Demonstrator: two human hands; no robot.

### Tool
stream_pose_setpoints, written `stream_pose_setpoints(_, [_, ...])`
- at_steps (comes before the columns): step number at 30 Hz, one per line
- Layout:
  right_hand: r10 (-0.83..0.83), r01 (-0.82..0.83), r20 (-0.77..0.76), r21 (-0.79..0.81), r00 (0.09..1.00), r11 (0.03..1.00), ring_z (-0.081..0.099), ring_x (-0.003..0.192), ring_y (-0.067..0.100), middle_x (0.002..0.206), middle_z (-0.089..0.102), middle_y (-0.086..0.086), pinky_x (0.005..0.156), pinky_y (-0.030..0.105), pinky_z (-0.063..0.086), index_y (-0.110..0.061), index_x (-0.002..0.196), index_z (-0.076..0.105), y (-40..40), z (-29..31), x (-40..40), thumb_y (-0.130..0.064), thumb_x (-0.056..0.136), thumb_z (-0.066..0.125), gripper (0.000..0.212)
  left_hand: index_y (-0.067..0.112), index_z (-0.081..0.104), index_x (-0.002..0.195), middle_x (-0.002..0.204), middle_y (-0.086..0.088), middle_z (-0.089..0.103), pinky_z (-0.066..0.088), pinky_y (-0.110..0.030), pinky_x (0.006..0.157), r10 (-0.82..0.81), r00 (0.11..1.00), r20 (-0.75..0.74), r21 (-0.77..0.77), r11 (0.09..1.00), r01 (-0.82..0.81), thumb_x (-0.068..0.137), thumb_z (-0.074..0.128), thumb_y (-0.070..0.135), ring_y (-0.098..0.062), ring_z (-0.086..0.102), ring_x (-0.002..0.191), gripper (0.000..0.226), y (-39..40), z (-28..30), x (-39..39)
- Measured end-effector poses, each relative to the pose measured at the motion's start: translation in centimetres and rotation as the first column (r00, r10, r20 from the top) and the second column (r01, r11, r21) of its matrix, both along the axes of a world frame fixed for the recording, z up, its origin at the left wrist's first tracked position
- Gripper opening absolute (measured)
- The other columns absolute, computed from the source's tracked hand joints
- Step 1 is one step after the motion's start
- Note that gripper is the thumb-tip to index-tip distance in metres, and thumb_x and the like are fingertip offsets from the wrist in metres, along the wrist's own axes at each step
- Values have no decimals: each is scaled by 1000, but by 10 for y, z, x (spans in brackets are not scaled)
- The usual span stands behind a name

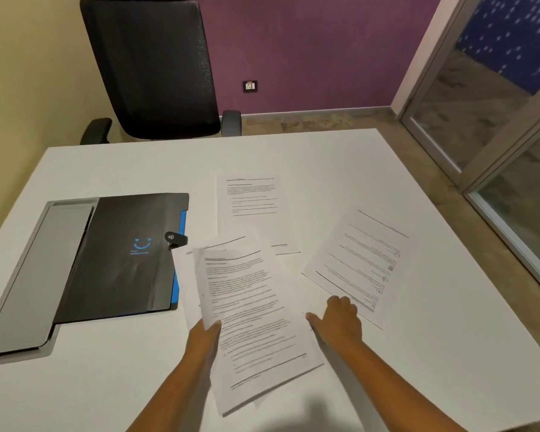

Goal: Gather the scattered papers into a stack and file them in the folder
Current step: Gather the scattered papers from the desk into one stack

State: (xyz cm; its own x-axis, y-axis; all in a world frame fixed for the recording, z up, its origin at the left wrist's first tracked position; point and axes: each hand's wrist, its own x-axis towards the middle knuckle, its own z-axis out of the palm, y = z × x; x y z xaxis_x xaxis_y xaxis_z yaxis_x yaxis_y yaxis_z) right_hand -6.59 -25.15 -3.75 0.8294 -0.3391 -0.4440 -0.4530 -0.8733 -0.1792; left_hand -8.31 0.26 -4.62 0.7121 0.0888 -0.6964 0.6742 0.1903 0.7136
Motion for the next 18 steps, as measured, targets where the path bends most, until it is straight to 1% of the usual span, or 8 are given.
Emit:
stream_pose_setpoints(3, [118,-115,27,-109,993,987,45,115,20,126,46,6,92,28,46,-10,125,43,10,-8,-9,-53,86,54,59,14,59,97,90,-17,67,55,-39,66,15,1000,-19,-39,999,-16,86,61,17,-35,65,84,11,0,-8,-4])
stream_pose_setpoints(4, [126,-122,33,-106,991,987,45,114,20,125,47,5,91,27,46,-10,123,45,11,-10,-10,-51,87,54,55,14,58,98,89,-16,67,55,-37,64,7,1000,-18,-18,1000,-7,87,60,17,-33,65,82,12,1,-8,-4])
stream_pose_setpoints(6, [107,-105,42,-47,993,993,48,111,20,121,50,5,90,28,46,-11,119,51,11,-12,-8,-45,89,55,45,15,56,99,86,-11,66,53,-31,56,-24,1000,-15,34,999,24,88,58,17,-27,65,78,12,3,-9,-4])
stream_pose_setpoints(8, [99,-100,53,28,994,995,54,105,21,115,55,6,86,29,48,-12,112,57,9,-10,-6,-38,93,52,33,14,55,102,87,-10,66,51,-31,56,-43,999,-10,47,998,43,89,57,17,-25,64,78,14,5,-10,-3])
stream_pose_setpoints(11, [15,-42,155,172,988,984,63,87,21,95,63,5,73,31,49,-15,94,54,3,-5,-5,-29,97,45,17,15,56,99,88,-11,67,51,-31,55,-72,997,-4,59,996,72,88,58,19,-26,65,78,12,8,-9,-3])
stream_pose_setpoints(14, [-90,11,313,247,945,969,60,66,20,72,61,-1,57,30,46,-16,84,53,-11,7,-3,-26,97,44,19,16,57,97,90,-14,68,52,-33,56,-60,998,-3,29,998,60,88,58,19,-30,66,80,10,9,-8,-6])
stream_pose_setpoints(16, [-115,11,407,250,906,968,57,61,19,65,57,-4,54,29,41,-17,83,55,-25,19,-1,-26,97,43,21,15,58,98,92,-16,67,53,-37,63,-46,999,-2,12,999,46,88,59,18,-33,65,84,11,10,-8,-8])
stream_pose_setpoints(18, [-173,42,472,275,864,960,57,61,22,65,58,-1,53,28,39,-17,83,57,-42,31,1,-26,97,44,21,15,58,100,95,-16,67,53,-39,69,-36,999,0,-6,999,36,88,58,17,-35,64,88,12,11,-8,-9])
